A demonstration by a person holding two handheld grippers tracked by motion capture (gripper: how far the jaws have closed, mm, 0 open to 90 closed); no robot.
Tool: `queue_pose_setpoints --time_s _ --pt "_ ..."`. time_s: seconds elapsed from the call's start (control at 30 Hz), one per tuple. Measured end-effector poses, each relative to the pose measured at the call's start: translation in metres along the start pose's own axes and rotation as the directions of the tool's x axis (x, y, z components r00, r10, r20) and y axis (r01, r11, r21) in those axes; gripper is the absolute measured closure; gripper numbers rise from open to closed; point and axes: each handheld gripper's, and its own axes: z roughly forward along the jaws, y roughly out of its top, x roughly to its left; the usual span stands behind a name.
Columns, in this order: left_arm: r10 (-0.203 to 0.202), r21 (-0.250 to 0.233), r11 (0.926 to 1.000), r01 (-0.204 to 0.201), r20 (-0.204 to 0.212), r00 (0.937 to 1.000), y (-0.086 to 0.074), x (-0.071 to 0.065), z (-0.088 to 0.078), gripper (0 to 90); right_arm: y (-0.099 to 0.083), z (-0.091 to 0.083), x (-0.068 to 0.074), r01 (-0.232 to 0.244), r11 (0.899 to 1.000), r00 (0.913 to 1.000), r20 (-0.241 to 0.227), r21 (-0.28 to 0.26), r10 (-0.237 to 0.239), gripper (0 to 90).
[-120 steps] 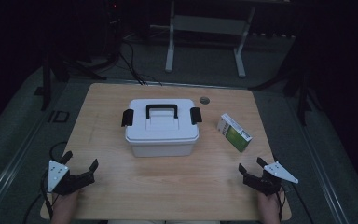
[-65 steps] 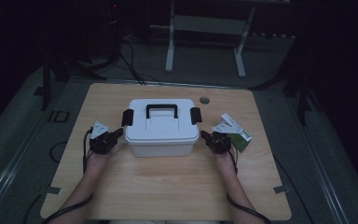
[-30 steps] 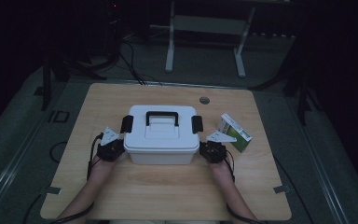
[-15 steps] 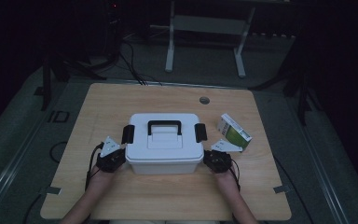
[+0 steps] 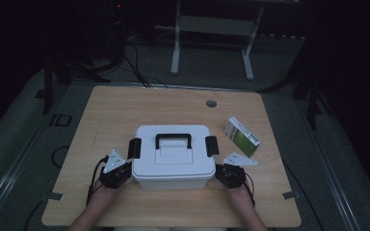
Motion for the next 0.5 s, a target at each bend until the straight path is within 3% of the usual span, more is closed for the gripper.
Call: queue_pose_setpoints --time_s 0.23,0.5 --pt "0.007 0.006 1.0000 -0.007 0.009 0.9999 -0.004 -0.005 -0.008 89.8 -0.007 -0.009 0.010 0.026 1.000 0.9996 -0.011 0.001 -0.026 90.0" --pt "0.021 0.007 0.9998 -0.021 0.020 0.9996 -0.006 -0.012 -0.012 89.8 -0.014 -0.019 0.014 0.014 1.000 0.9995 -0.028 0.000 -0.014 90.0"
